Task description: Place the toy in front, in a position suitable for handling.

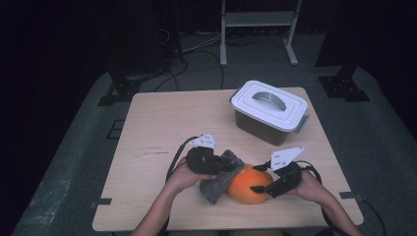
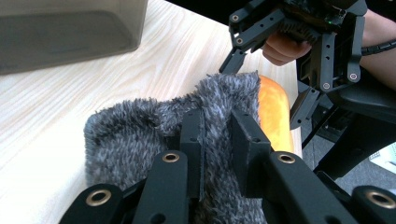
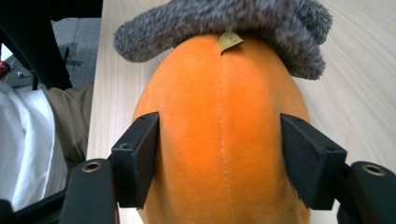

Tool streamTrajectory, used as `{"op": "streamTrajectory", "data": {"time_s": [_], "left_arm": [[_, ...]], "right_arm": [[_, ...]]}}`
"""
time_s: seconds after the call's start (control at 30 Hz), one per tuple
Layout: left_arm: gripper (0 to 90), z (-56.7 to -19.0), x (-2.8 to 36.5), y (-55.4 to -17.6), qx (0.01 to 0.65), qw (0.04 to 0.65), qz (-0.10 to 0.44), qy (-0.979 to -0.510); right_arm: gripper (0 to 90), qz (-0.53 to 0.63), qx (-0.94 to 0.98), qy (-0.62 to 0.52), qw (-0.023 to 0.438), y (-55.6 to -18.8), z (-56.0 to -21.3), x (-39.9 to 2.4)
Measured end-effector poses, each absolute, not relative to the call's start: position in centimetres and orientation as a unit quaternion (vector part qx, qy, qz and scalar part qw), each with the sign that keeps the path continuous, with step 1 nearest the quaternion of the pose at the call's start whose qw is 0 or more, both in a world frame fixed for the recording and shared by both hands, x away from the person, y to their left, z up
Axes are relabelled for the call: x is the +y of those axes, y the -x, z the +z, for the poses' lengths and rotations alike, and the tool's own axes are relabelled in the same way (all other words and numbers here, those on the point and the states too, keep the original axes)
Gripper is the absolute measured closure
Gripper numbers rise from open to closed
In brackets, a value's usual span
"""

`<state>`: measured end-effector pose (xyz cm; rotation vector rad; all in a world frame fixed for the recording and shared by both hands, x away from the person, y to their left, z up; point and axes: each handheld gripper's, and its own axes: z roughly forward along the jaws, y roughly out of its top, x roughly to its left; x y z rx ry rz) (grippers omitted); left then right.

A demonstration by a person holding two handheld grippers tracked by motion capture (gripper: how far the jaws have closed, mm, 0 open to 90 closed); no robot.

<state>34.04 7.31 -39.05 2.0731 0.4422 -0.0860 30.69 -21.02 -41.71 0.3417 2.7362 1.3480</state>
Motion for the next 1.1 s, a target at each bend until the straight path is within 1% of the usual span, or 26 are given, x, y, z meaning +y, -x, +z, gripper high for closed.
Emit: {"op": "streamTrajectory", "data": {"time_s": [0.13, 0.23, 0.33, 0.47, 0.63, 0.77, 0.9, 1.1], "left_arm": [[75.6, -39.0, 6.9, -33.9, 0.177, 0.491, -0.042, -0.852], [75.6, -39.0, 6.4, -33.7, 0.168, 0.489, -0.048, -0.855], [75.6, -39.1, 6.2, -33.6, 0.167, 0.490, -0.053, -0.854], [75.6, -39.1, 6.1, -33.7, 0.169, 0.490, -0.052, -0.854], [75.6, -39.3, 6.4, -33.9, 0.172, 0.486, -0.051, -0.855], [75.6, -39.4, 6.8, -34.1, 0.176, 0.484, -0.051, -0.856], [75.6, -39.5, 7.3, -34.2, 0.184, 0.489, -0.046, -0.851], [75.6, -39.5, 7.7, -34.2, 0.187, 0.495, -0.048, -0.847]], "right_arm": [[30.9, 0.442, 0.889, -0.116, 0.034, -30.4, -42.0, -21.7], [24.7, 0.434, 0.891, -0.130, 0.029, -30.4, -41.6, -21.4], [19.5, 0.418, 0.898, -0.130, 0.046, -30.0, -40.7, -20.4], [17.8, 0.406, 0.903, -0.130, 0.058, -29.8, -40.2, -18.8], [16.3, 0.405, 0.903, -0.135, 0.052, -30.4, -40.5, -17.5], [16.8, 0.401, 0.905, -0.134, 0.050, -30.7, -40.6, -16.7], [25.2, 0.405, 0.903, -0.137, 0.044, -31.0, -41.0, -17.0], [27.4, 0.421, 0.896, -0.139, 0.033, -30.9, -41.6, -18.6]]}}
